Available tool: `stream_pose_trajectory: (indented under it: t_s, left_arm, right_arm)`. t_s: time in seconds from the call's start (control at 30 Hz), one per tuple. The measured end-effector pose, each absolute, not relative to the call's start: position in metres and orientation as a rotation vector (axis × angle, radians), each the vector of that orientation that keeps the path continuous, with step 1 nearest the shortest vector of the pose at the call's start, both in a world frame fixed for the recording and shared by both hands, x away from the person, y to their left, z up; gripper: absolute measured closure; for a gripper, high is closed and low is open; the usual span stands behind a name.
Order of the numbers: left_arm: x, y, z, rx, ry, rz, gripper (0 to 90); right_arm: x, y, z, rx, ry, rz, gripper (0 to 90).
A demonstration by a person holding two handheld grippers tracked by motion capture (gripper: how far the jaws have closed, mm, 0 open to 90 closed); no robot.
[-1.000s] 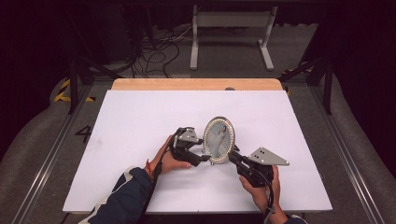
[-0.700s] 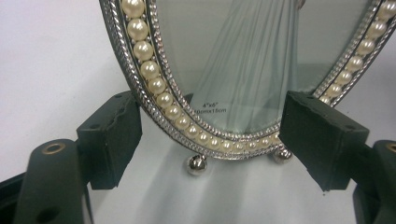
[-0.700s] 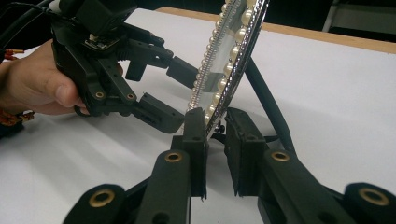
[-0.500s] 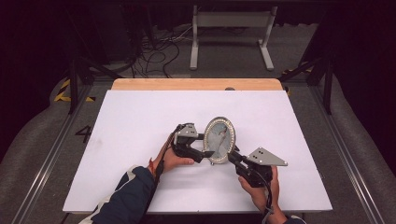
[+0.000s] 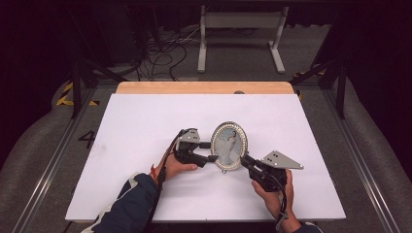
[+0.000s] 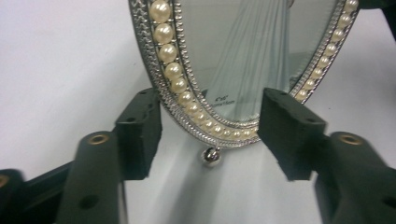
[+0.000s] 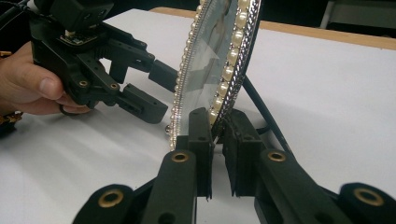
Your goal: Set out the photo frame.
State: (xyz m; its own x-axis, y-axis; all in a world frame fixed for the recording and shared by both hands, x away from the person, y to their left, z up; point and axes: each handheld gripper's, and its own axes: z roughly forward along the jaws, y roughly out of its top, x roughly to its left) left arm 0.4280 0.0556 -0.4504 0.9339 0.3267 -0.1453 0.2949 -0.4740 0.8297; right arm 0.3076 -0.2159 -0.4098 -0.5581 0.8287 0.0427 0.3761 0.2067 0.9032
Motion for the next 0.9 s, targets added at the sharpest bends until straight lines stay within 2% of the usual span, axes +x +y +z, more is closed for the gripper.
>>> stream_pose_trajectory:
  t_s: [0.13, 0.37, 0.67, 0.9]
  left_arm:
    - [0.427, 0.062, -0.448, 2.098, 0.459, 0.041, 57.1]
    - [0.429, 0.068, -0.446, 2.108, 0.447, 0.054, 72.5]
    - [0.423, 0.074, -0.446, 2.126, 0.454, 0.055, 73.2]
    - [0.422, 0.072, -0.446, 2.107, 0.458, 0.073, 67.5]
  right_arm:
    - [0.311, -0.216, -0.410, 1.113, 2.038, 1.309, 79.6]
    - [0.314, -0.219, -0.409, 1.121, 2.044, 1.299, 78.8]
    - [0.320, -0.218, -0.408, 1.137, 2.042, 1.301, 78.2]
    - [0.321, -0.216, -0.408, 1.129, 2.040, 1.309, 78.7]
